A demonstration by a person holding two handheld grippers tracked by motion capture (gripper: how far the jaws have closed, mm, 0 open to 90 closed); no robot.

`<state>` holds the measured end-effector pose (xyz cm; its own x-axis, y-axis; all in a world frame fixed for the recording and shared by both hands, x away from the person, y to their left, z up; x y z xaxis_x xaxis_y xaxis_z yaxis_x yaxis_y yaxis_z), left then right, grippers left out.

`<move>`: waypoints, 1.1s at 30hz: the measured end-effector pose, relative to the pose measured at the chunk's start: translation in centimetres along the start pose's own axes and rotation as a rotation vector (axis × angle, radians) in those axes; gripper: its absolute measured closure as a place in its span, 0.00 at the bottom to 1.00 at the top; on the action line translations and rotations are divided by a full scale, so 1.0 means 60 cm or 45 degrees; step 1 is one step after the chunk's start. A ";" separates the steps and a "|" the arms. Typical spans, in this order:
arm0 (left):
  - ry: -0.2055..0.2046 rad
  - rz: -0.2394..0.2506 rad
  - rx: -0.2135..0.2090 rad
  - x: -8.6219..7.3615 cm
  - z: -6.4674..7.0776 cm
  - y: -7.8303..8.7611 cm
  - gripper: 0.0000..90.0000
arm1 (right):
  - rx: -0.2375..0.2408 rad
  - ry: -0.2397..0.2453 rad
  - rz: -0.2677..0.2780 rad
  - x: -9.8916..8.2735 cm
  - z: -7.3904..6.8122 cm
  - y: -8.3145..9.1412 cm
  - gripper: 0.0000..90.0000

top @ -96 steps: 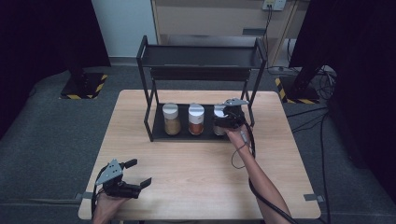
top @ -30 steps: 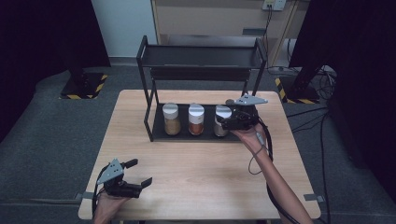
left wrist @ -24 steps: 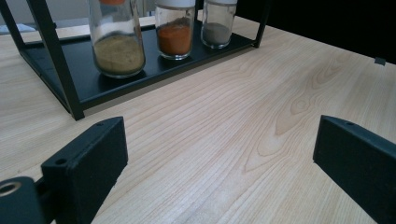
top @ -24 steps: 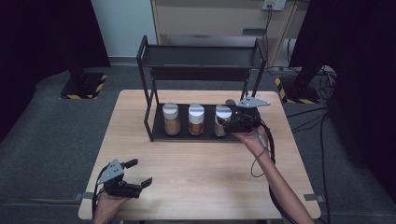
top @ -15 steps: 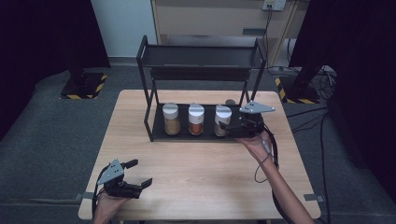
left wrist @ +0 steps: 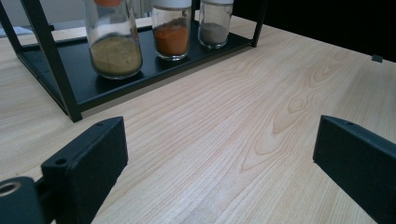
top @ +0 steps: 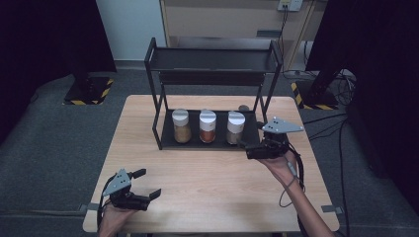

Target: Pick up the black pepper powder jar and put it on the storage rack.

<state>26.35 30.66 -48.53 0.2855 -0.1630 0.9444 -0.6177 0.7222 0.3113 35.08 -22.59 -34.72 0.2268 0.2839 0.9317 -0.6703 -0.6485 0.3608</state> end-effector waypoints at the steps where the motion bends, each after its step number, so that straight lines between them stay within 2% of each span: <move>1: -0.001 0.000 0.000 0.000 0.000 0.000 0.02 | 0.003 0.005 0.004 -0.001 -0.002 0.006 0.09; 10: -0.004 0.000 -0.002 0.000 0.001 0.000 0.02 | 0.017 0.031 0.028 -0.023 -0.015 0.062 0.09; 18: -0.005 0.003 0.001 0.000 0.001 0.001 0.02 | -0.011 0.033 0.050 -0.054 -0.019 0.119 0.09; 19: -0.005 0.003 0.001 0.000 0.001 0.001 0.02 | -0.011 0.033 0.050 -0.054 -0.019 0.119 0.09; 21: -0.005 0.005 0.002 0.000 0.001 0.001 0.02 | -0.025 0.021 0.052 -0.065 -0.018 0.139 0.09; 26: -0.006 0.005 0.001 0.000 0.002 0.001 0.02 | -0.043 0.005 0.059 -0.080 -0.014 0.163 0.09; 27: -0.008 0.004 0.002 0.000 0.002 0.001 0.02 | -0.055 -0.013 0.063 -0.087 -0.011 0.174 0.09; 33: -0.010 0.007 0.001 0.001 0.002 0.001 0.02 | -0.086 -0.060 0.077 -0.115 -0.005 0.195 0.09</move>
<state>26.21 30.60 -48.46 0.2762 -0.1640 0.9470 -0.6196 0.7228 0.3059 25.49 -31.93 -36.94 0.2163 0.2112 0.9532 -0.7295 -0.6140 0.3015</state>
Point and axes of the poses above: each handheld gripper's, and its own axes: y roughly backward along the jaws, x roughly out of its top, z roughly to its right, the point moved 8 cm from there along -y, roughly forward along the jaws, and after that the axes turned 1 degree about z, right-handed, at the moved point
